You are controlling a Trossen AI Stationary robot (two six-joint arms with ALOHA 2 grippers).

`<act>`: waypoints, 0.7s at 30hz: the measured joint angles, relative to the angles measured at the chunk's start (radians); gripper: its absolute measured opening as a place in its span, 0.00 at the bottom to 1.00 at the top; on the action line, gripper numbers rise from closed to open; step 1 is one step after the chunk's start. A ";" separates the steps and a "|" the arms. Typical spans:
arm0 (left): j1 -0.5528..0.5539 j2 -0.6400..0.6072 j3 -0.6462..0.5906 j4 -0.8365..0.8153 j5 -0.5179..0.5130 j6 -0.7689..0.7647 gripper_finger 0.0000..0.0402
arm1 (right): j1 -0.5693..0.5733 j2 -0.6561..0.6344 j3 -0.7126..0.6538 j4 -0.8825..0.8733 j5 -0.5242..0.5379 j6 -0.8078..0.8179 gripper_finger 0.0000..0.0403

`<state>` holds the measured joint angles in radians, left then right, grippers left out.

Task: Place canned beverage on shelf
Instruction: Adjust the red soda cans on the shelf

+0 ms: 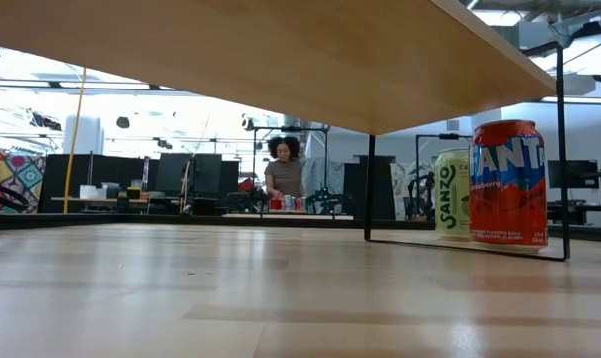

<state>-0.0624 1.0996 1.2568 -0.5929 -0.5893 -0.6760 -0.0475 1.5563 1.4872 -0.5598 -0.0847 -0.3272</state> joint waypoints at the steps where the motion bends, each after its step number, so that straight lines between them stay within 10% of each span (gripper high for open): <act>1: 0.000 0.000 0.000 -0.001 0.001 -0.002 0.83 | 0.000 0.004 -0.003 -0.006 -0.015 -0.008 0.75; 21: 0.000 0.000 0.000 -0.001 0.005 0.002 0.83 | 0.082 -0.159 -0.004 -0.309 0.051 0.137 0.72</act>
<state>-0.0623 1.0996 1.2568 -0.5943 -0.5838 -0.6742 0.0340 1.3976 1.4834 -0.8692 -0.0333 -0.1905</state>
